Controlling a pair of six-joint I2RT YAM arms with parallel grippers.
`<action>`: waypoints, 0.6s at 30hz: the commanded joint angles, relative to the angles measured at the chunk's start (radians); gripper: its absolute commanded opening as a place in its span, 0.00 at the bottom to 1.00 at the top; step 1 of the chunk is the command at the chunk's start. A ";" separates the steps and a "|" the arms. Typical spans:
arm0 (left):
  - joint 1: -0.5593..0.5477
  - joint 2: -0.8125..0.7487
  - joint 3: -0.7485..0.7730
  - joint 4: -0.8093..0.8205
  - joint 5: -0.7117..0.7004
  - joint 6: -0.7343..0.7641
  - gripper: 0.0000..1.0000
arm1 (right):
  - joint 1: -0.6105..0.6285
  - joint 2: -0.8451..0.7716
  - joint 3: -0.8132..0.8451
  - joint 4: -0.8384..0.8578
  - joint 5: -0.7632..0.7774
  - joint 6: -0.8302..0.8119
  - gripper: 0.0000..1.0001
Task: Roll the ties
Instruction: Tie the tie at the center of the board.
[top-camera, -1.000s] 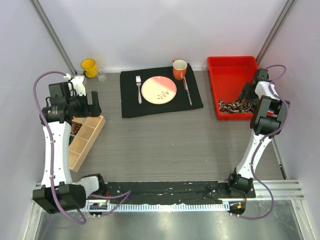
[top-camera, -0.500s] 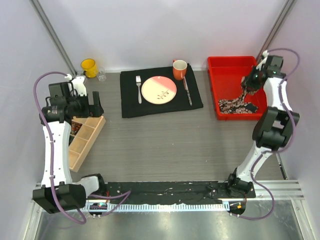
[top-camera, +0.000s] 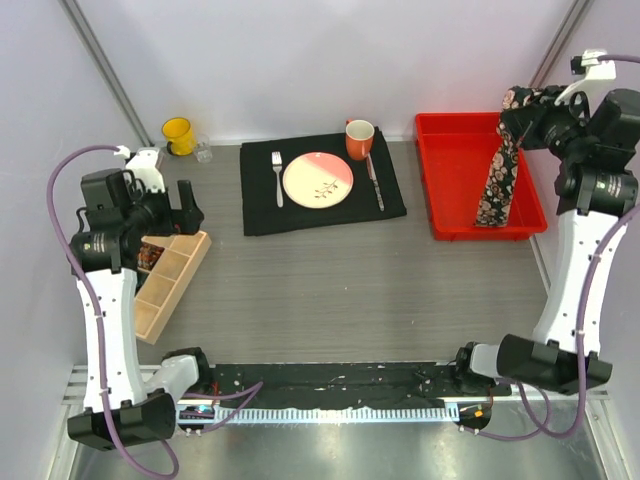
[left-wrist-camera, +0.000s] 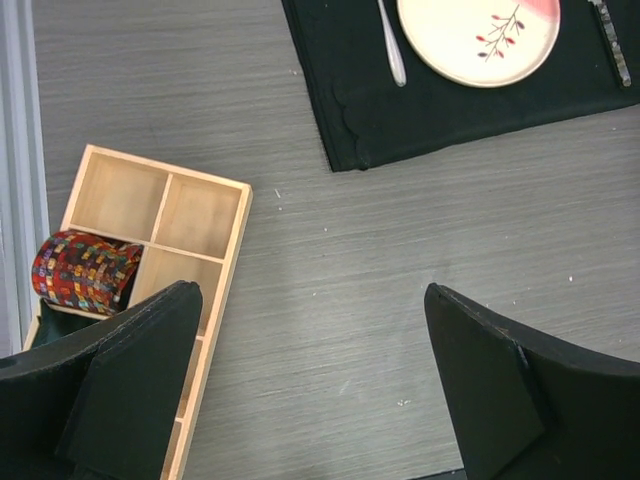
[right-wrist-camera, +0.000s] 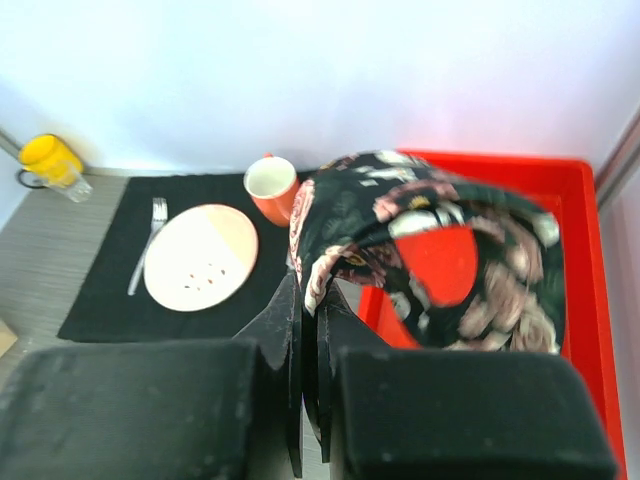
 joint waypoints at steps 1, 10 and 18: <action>0.001 -0.053 0.014 0.071 0.003 -0.007 0.98 | 0.001 -0.095 0.057 -0.005 -0.122 0.038 0.01; 0.001 -0.068 0.019 0.045 0.131 0.062 0.97 | 0.142 -0.116 0.049 0.208 -0.348 0.371 0.01; 0.001 -0.065 0.020 0.060 0.132 0.059 0.96 | 0.181 -0.116 0.120 0.260 -0.284 0.486 0.01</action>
